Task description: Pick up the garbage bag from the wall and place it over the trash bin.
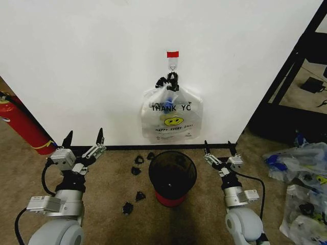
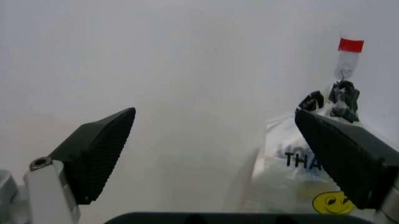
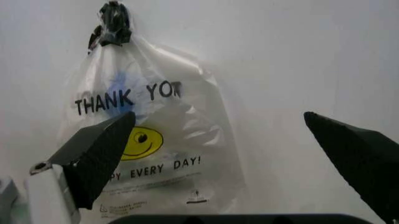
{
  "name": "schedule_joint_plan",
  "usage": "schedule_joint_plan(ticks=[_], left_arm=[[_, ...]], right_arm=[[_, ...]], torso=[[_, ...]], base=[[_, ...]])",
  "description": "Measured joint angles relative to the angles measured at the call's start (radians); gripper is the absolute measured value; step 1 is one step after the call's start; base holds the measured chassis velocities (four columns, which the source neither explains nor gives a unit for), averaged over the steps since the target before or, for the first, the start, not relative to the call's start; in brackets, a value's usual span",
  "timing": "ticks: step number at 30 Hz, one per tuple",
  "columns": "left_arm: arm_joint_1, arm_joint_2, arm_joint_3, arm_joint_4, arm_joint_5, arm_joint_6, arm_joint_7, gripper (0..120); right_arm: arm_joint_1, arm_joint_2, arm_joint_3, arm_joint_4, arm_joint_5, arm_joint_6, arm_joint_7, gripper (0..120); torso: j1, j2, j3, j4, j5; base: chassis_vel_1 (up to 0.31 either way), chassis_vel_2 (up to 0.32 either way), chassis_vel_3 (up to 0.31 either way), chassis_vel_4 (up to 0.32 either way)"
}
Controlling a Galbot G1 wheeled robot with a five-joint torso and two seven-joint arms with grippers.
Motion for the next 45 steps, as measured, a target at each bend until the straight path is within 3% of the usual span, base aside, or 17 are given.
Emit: schedule_joint_plan(ticks=[10, 22, 27, 32, 38, 45], left_arm=[[-0.007, -0.01, 0.005, 0.028, 0.009, -0.007, 0.006, 100], [0.006, -0.018, -0.015, 0.018, 0.025, -0.011, 0.006, 100], [0.015, -0.036, -0.021, 0.004, 0.05, -0.015, 0.005, 100], [0.026, -0.049, -0.014, 0.0, 0.076, -0.017, 0.007, 100], [0.025, -0.054, -0.017, 0.015, 0.085, -0.02, 0.008, 100], [0.022, -0.057, -0.02, 0.026, 0.087, -0.021, 0.008, 100]], right_arm=[[0.042, -0.004, -0.03, -0.013, 0.027, -0.012, 0.015, 100], [0.198, -0.013, -0.188, -0.073, 0.264, -0.062, 0.062, 100], [0.356, -0.024, -0.284, -0.15, 0.617, -0.055, 0.044, 100], [0.501, 0.014, -0.317, -0.261, 0.814, -0.032, 0.016, 100], [0.651, 0.056, -0.328, -0.357, 0.937, -0.036, -0.003, 100], [0.735, 0.096, -0.349, -0.432, 0.942, -0.058, -0.022, 100]], torso=[[0.0, 0.0, 0.0, 0.0, 0.0], [0.0, 0.0, 0.0, 0.0, -0.0001], [0.0, 0.0, 0.0, 0.0003, -0.0002], [0.0, 0.0, 0.0, 0.0001, -0.0003], [0.0, 0.0, 0.0, 0.0001, -0.0003], [0.0, 0.0, 0.0, 0.0001, -0.0003]], base=[[0.0, 0.0, 0.0, 0.0], [0.0, 0.0, 0.0, 0.0], [0.0, 0.0, 0.0, 0.0], [0.0, 0.0, 0.0, 0.0], [0.0, 0.0, 0.0, 0.0], [0.0, 0.0, 0.0, 0.0]])
